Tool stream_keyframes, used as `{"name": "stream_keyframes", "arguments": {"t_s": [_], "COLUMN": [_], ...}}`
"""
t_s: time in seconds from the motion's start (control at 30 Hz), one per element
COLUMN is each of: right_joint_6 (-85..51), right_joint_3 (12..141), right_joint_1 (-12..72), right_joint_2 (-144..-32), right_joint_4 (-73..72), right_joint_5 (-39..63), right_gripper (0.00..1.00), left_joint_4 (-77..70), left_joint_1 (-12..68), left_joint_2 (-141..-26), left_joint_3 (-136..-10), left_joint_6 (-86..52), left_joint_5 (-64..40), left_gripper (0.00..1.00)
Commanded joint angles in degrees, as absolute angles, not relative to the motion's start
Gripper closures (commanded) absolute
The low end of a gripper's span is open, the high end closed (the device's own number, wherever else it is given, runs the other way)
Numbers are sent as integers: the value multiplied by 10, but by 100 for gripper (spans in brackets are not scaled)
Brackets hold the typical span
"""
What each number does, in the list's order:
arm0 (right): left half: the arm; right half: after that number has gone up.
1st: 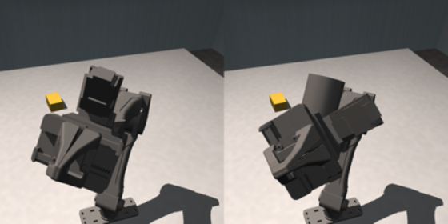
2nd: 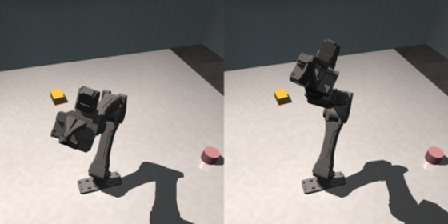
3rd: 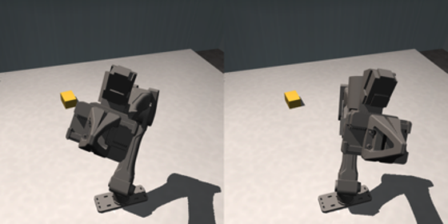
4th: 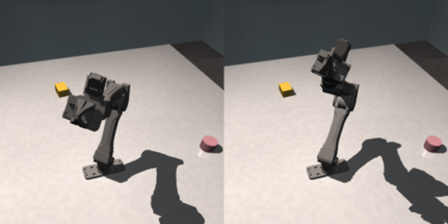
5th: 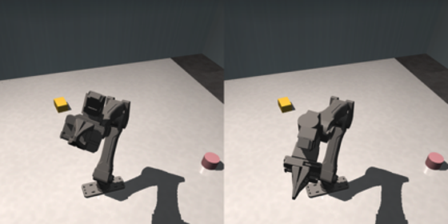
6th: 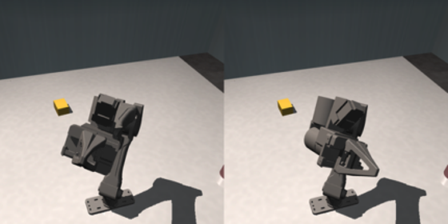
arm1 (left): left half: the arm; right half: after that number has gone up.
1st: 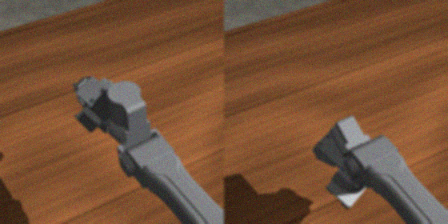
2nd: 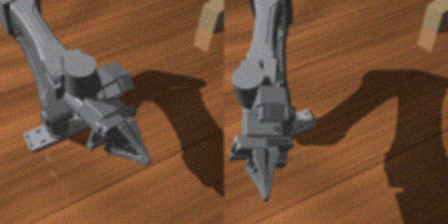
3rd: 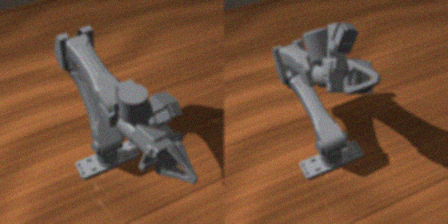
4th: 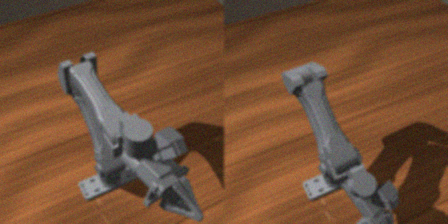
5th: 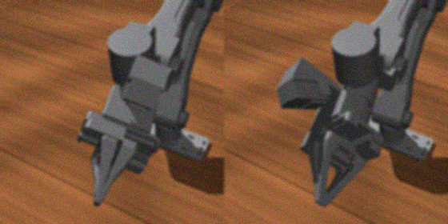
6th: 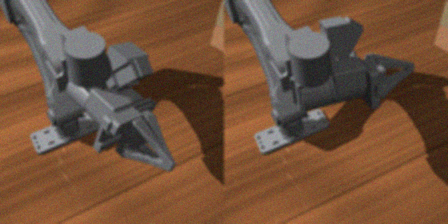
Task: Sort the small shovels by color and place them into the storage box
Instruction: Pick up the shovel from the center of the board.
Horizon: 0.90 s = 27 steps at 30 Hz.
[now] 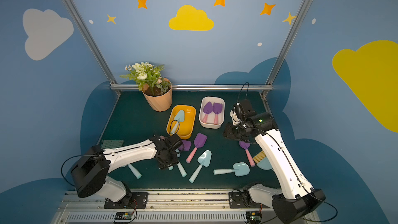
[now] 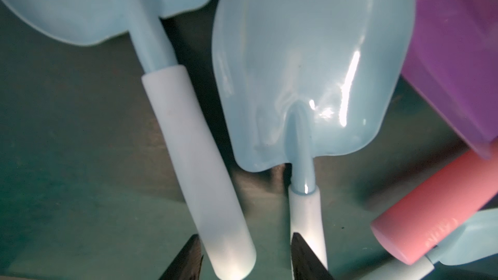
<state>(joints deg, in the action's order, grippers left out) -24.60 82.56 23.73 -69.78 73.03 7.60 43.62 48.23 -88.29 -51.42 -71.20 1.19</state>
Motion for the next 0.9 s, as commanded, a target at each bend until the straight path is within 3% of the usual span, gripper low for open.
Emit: {"name": "stream_keyframes", "arguments": {"t_s": [0.0,0.37,0.87], "right_joint_6": [-243,-246,-250], "right_joint_3": [816,812,808], "right_joint_1": [237,238,243], "right_joint_2": [-700,-711,-714], "right_joint_4": [720,711,709], "right_joint_5": [82,86,86], "right_gripper": [50,50,50], "left_joint_4": [446,437,430], "left_joint_1": [474,460,454], "left_joint_2": [-880,-873,-848], "left_joint_3": [-500,-476,-449], "left_joint_6": [-713,-705,-701], "left_joint_5": [9,4,0], "left_gripper": [58,67,88]}}
